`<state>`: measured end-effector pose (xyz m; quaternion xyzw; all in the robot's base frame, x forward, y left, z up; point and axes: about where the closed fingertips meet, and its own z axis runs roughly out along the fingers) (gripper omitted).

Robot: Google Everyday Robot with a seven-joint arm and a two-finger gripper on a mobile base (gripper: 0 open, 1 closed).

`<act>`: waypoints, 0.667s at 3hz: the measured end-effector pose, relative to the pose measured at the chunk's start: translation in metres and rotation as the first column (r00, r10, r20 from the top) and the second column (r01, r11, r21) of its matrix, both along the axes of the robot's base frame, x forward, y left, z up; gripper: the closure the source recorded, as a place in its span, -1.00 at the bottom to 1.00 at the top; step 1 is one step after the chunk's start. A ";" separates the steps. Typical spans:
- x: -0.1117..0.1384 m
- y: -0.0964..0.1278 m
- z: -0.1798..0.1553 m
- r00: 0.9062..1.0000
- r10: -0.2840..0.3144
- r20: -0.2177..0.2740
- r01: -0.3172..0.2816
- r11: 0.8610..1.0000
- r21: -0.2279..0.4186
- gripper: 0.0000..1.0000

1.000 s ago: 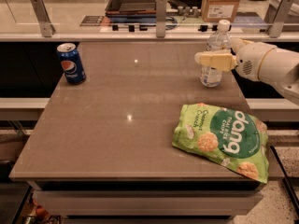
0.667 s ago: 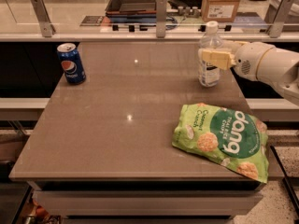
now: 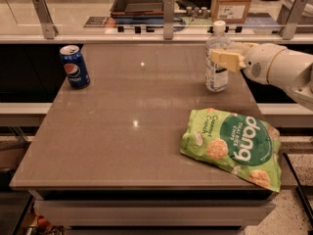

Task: Move blue plastic bottle near pepsi can

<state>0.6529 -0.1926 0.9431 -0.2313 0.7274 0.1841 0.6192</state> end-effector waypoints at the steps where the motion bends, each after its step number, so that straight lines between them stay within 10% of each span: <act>1: 0.000 0.002 0.000 1.000 0.004 0.001 -0.004 1.000 0.000 1.00; 2: 0.000 0.003 0.000 1.000 0.004 0.001 -0.004 1.000 0.000 1.00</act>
Offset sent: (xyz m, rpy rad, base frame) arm 0.0002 0.0024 0.0004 -0.0002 -0.0005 0.0035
